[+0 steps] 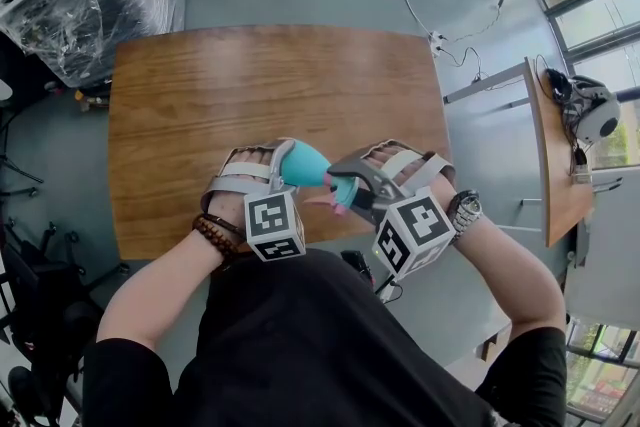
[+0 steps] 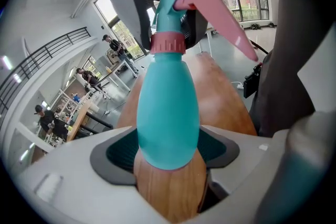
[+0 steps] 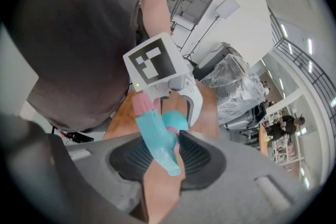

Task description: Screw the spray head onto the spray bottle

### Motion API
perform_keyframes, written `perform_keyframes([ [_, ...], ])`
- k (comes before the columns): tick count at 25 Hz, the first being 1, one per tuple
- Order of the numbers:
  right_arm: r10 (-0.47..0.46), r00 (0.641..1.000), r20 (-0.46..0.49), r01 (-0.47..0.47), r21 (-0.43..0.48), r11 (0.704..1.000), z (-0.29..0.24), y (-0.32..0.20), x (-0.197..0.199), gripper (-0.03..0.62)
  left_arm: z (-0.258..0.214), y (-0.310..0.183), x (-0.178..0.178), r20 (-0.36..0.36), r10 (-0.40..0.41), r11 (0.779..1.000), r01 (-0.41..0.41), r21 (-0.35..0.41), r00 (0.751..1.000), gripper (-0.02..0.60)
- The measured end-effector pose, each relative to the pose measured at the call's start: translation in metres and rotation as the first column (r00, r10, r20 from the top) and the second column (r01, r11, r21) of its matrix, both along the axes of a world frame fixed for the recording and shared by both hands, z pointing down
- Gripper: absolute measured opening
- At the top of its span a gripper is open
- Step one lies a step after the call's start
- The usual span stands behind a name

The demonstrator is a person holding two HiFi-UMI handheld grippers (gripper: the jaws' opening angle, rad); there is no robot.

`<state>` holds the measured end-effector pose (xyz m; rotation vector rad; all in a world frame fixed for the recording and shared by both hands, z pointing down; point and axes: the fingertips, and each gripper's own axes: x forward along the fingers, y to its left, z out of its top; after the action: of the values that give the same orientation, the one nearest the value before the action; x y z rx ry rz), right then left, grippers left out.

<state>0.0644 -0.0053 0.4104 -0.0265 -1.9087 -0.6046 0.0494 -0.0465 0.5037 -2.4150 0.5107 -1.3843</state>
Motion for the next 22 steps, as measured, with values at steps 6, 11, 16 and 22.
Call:
perform_keyframes([
  [6, 0.285, 0.953, 0.105, -0.26, -0.202, 0.944, -0.002, -0.012, -0.001, 0.117, -0.005, -0.006, -0.002, -0.009, -0.036, 0.999, 0.036, 0.04, 0.999, 0.371],
  [11, 0.596, 0.793, 0.126, -0.493, -0.443, 0.749, 0.005, -0.025, 0.003, 0.117, 0.0, -0.014, -0.008, 0.026, -0.063, 0.996, 0.061, 0.066, 0.998, 0.37],
  [16, 0.891, 0.454, 0.003, -0.64, -0.695, 0.328, 0.013, -0.04, 0.014, 0.117, 0.003, -0.019, -0.008, 0.052, -0.078, 0.993, 0.073, 0.095, 0.996, 0.368],
  [22, 0.971, 0.055, -0.231, -0.472, -0.863, -0.178, 0.03, -0.041, 0.026, 0.118, 0.013, -0.02, -0.006, 0.099, -0.075, 0.989, 0.061, 0.133, 0.992, 0.368],
])
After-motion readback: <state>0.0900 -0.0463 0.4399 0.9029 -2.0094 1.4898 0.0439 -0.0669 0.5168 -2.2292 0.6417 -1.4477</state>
